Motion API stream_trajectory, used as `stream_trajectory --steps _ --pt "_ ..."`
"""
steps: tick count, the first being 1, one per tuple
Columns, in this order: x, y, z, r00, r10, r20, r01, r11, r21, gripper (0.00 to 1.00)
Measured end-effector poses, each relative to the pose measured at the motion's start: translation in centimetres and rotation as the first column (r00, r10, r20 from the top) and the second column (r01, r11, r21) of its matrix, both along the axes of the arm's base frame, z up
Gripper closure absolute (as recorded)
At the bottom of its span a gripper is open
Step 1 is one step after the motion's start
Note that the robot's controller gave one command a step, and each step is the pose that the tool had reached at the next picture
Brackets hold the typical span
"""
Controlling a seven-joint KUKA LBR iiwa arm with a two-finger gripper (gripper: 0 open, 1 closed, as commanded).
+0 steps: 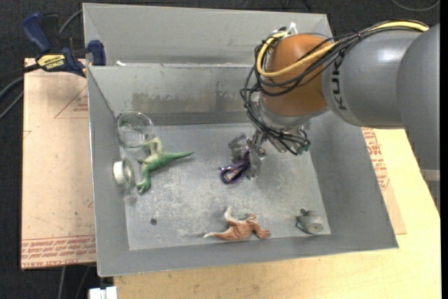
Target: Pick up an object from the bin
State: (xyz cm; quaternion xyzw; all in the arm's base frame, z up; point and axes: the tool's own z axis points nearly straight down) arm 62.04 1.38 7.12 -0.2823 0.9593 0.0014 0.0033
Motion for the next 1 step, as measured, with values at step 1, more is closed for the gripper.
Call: stream_trajectory --steps 1 --pt "-0.10 -0.65 10.04 0.999 0.038 0.004 -0.038 0.999 0.001 1.00"
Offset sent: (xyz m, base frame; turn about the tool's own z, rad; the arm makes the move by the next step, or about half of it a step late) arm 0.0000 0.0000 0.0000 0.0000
